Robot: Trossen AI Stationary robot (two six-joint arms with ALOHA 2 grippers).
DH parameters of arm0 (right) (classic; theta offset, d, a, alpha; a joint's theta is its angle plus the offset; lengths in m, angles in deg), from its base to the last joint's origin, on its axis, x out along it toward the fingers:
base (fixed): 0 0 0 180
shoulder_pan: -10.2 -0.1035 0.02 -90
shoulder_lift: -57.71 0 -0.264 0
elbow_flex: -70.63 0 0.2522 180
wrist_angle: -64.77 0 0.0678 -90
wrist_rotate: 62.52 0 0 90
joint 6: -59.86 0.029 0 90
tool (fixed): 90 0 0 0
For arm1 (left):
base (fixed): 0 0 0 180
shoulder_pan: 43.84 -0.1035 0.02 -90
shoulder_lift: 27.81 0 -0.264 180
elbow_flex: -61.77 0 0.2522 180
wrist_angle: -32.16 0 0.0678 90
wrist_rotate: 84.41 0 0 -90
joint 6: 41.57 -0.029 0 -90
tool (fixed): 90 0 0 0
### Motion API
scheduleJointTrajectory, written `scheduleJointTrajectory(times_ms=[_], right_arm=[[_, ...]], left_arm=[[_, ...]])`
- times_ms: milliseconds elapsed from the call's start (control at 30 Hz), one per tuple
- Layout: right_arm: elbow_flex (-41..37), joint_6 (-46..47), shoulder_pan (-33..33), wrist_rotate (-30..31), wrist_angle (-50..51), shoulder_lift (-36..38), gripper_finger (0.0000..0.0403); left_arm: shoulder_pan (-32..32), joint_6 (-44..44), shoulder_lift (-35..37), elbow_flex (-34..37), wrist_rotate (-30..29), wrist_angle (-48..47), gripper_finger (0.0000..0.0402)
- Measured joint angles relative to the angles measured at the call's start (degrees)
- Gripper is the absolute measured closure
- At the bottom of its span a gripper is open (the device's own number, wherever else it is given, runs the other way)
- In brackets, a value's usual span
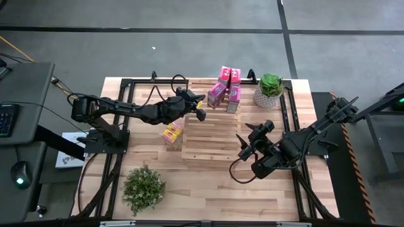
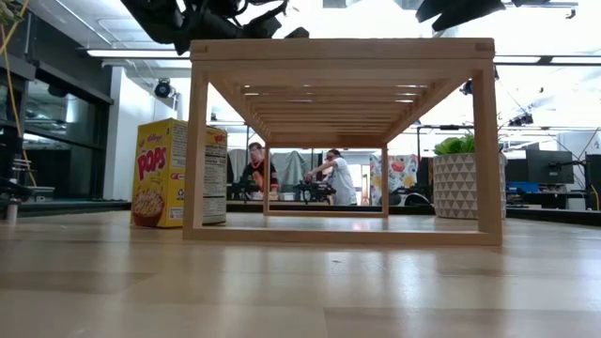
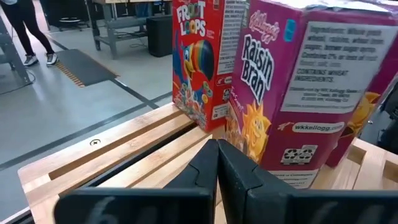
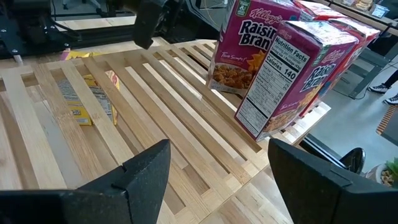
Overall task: Stack cereal on shelf
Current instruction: Put the purple cereal box on the shelf aligned with the other purple cereal box
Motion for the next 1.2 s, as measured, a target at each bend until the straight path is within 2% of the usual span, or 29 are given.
scheduleJointTrajectory(times_ms=[433,800,1000,1200], right_arm=[[0.0,0.0,0.0,-0.1,0.0,0.0,0.0139],[0.0,0.0,0.0,-0.2,0.1,0.0,0.0139],[0.0,0.0,0.0,-0.2,0.0,0.0,0.0139],[0.0,0.0,0.0,-0.2,0.0,0.0,0.0139]], left_arm=[[0.8,-0.5,-5.0,0.0,-0.1,5.3,0.0401],[1.1,-0.6,-4.9,0.0,-1.5,5.4,0.0401],[1.2,-0.6,-4.9,0.0,3.6,5.7,0.0401],[2.5,0.0,-4.9,0.0,4.5,5.9,0.0401]])
